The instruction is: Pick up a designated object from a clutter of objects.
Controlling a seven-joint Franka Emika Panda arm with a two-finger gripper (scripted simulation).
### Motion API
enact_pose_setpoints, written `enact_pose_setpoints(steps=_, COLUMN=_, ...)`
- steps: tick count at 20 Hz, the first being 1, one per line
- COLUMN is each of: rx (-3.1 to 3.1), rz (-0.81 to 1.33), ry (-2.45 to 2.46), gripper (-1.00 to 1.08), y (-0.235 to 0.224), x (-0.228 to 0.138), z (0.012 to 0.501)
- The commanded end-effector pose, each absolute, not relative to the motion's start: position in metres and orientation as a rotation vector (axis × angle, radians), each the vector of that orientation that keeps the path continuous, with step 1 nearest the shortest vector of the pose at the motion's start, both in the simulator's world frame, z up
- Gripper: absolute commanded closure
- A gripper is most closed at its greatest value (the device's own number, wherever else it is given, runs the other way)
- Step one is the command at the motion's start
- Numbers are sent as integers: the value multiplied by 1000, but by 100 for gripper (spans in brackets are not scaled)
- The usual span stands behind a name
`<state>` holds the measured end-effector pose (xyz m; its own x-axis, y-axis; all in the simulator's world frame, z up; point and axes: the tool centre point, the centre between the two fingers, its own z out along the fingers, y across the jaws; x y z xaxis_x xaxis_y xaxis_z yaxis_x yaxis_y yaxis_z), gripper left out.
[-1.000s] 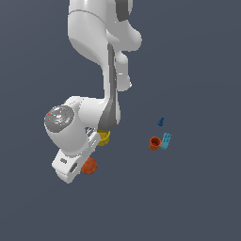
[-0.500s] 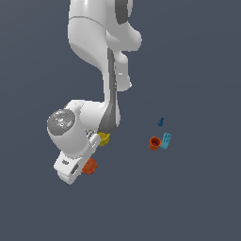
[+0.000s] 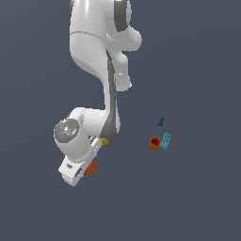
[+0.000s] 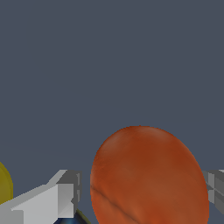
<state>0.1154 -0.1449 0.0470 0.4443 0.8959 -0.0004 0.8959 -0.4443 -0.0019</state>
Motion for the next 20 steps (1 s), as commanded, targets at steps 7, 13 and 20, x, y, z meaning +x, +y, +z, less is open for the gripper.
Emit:
enact_pose_setpoints(steps=7, rx=-2670, rz=0, ry=-1656, gripper=108, y=-145, x=117, z=47)
enact_pose_setpoints(steps=13, rx=-2669, rz=1, ry=-1656, gripper=108, y=-145, x=116, z=47)
enact_pose_setpoints(steps=20, rx=-2669, rz=1, ry=-1656, gripper=108, y=-144, x=111, z=61)
